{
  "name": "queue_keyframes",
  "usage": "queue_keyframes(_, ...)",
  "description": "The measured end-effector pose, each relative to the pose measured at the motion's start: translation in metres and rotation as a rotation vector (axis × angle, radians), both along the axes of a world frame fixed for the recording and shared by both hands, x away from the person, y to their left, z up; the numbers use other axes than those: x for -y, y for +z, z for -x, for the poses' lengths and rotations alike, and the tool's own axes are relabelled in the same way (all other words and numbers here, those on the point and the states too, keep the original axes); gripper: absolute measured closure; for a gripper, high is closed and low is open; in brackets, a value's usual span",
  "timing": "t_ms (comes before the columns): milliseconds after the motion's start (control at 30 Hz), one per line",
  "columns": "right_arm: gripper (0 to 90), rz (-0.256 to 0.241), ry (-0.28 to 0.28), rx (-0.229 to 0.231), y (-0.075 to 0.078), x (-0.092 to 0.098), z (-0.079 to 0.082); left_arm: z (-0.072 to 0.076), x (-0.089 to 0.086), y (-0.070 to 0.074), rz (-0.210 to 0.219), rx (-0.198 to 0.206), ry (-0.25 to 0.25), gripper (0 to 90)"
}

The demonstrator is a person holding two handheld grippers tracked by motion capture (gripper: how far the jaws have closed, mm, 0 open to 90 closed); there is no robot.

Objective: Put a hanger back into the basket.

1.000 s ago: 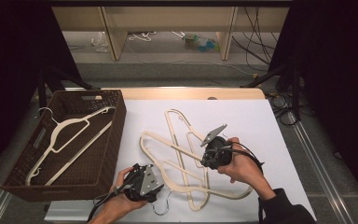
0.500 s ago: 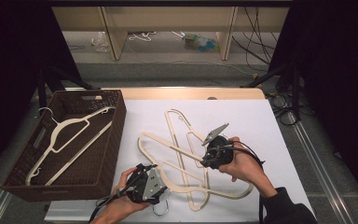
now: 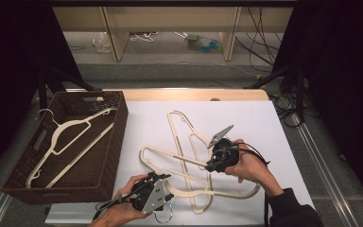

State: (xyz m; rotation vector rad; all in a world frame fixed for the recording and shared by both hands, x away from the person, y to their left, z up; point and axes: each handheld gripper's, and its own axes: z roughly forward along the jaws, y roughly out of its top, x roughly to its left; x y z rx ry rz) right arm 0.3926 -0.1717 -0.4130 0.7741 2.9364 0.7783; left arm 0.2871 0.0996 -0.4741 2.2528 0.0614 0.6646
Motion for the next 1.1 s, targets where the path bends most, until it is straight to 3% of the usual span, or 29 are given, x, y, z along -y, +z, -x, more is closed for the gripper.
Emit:
queue_keyframes(133,78.5,-0.01,0.009,-0.014,-0.002,0.002,-0.002,0.0,0.0,0.001,0.0,-0.001,-0.03,56.6)
queue_keyframes(200,78.4,-0.011,0.018,-0.018,-0.003,0.003,-0.002,0.002,0.001,0.001,-0.011,0.0,-0.075,58.5)
queue_keyframes(233,78.5,-0.011,0.025,-0.021,-0.004,0.003,-0.002,0.002,0.001,0.002,-0.014,0.023,-0.086,59.8)
queue_keyframes(600,78.2,-0.025,0.063,-0.048,-0.01,0.007,-0.005,0.004,0.006,0.012,-0.061,0.075,-0.207,68.8)
queue_keyframes(733,77.8,-0.036,0.064,-0.058,-0.01,0.011,-0.007,0.003,0.007,0.021,-0.039,0.093,-0.219,72.5)
queue_keyframes(900,77.4,-0.041,0.064,-0.067,-0.012,0.014,-0.009,0.001,0.01,0.036,-0.077,0.123,-0.23,76.3)
queue_keyframes(1100,76.8,-0.048,0.061,-0.097,-0.016,0.017,-0.011,-0.005,0.015,0.057,-0.038,0.116,-0.208,81.5)
